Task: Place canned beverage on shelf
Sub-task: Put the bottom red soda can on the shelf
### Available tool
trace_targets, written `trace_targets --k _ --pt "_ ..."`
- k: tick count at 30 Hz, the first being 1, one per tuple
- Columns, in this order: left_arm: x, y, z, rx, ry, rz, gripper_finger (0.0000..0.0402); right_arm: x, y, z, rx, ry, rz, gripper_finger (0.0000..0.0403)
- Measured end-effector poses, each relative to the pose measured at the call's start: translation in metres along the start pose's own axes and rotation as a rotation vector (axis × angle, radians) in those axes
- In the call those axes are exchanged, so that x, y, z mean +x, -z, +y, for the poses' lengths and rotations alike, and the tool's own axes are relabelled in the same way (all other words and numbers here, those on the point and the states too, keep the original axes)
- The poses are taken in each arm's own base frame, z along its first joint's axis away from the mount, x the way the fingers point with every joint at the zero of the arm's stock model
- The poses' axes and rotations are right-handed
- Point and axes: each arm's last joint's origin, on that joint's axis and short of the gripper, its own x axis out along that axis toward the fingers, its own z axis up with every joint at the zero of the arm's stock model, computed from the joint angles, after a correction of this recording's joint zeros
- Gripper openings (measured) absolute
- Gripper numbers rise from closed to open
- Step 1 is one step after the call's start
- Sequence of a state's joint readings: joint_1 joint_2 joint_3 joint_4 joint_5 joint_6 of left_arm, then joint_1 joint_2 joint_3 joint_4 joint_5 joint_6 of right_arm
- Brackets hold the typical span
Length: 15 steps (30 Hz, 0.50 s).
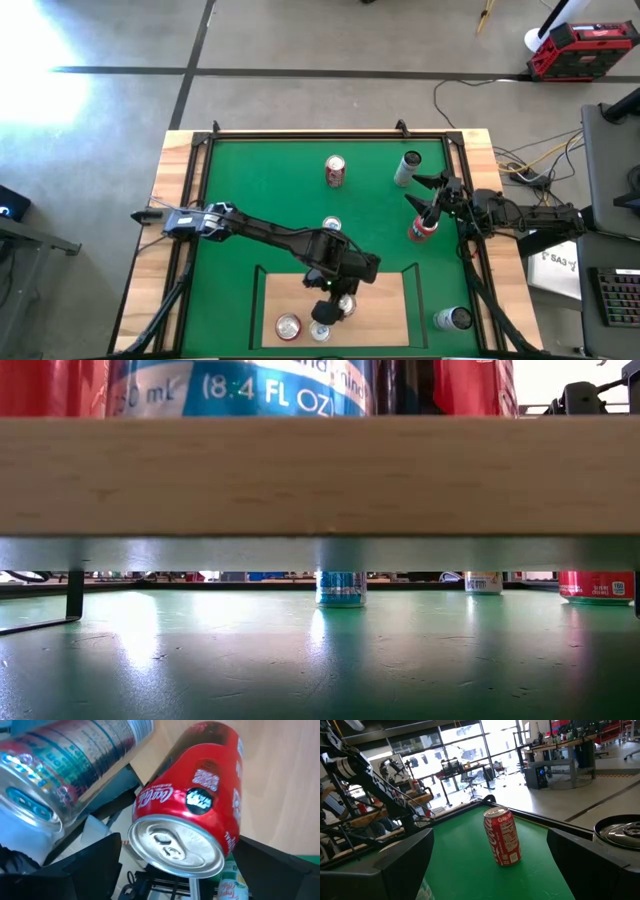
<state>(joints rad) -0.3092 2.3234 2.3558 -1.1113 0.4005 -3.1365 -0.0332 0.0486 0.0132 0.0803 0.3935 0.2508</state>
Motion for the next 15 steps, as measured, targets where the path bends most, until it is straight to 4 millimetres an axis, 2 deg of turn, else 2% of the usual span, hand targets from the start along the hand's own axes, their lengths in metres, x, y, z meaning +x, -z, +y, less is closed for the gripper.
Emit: trace_targets --k 8,15 --pt "0.0 -0.0013 -0.0013 -0.011 0.047 -0.013 0.0356 0.0 -0.0001 0.0 0.0 0.0 0.0 0.0381" --pt "0.0 -0.0013 -0.0003 0.007 0.049 -0.013 0.0334 0.0 0.0 0.0 0.0 0.0 0.0 0.0381"
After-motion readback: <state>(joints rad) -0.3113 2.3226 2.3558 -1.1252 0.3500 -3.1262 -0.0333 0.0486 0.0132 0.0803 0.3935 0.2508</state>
